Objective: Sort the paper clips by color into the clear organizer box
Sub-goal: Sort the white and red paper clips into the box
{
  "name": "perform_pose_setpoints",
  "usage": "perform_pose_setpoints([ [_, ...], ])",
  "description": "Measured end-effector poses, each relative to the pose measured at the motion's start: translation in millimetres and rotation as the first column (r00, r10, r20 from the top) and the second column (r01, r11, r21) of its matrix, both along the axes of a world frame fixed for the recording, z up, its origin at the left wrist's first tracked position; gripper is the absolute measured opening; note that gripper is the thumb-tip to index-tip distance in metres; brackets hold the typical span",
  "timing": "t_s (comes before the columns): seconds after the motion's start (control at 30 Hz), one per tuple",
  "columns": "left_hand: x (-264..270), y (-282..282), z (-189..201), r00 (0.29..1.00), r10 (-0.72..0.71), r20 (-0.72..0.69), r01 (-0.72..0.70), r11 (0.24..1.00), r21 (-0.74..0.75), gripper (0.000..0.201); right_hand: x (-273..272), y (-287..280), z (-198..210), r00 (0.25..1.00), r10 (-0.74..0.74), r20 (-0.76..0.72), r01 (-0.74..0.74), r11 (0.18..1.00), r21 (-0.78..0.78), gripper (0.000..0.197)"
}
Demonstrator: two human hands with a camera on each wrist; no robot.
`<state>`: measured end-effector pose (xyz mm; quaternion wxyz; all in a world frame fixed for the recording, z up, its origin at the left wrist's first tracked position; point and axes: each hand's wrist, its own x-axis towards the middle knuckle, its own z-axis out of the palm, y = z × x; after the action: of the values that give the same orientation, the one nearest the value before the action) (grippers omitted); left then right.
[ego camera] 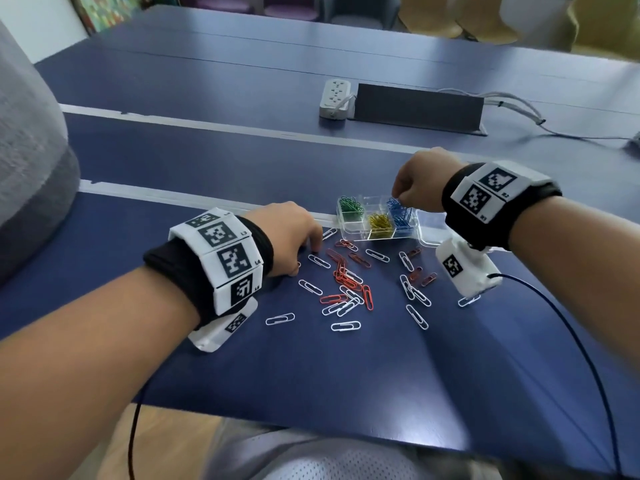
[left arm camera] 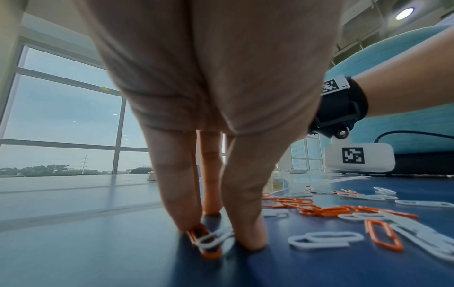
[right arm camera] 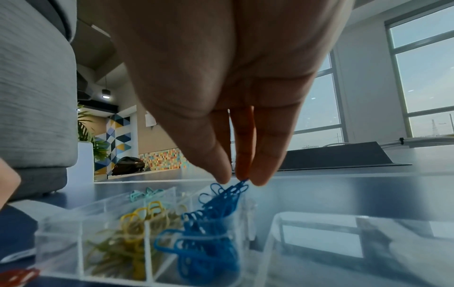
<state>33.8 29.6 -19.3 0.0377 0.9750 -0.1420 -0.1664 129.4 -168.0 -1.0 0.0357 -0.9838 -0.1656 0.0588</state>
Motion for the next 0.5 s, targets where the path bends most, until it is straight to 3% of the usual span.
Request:
perform_pose_setpoints([
  [0.13,0.1,-3.6,-1.5,1.0,0.002,0.011,-0.003,0.999,0.032,0.038,-1.0,2.9,2.0,0.998,0.041,0.056,-0.046,0.995,0.085,0.031],
  [0.3,0.1,-5.4,-2.5,1.0,-0.009,0.025,0.008,0.999,0.052,0.029,-1.9,4.2,1.3,0.997,0.074,0.003,-0.074,0.997,0.029,0.036],
  [0.5,-1.5,-4.6,-0.5,0.999,0.045,0.0,-0.045,0.999,-0.002,0.025,-6.1,-1.7,-1.8,0.988,0.135,0.075,-0.139,0.989,0.048,0.039],
])
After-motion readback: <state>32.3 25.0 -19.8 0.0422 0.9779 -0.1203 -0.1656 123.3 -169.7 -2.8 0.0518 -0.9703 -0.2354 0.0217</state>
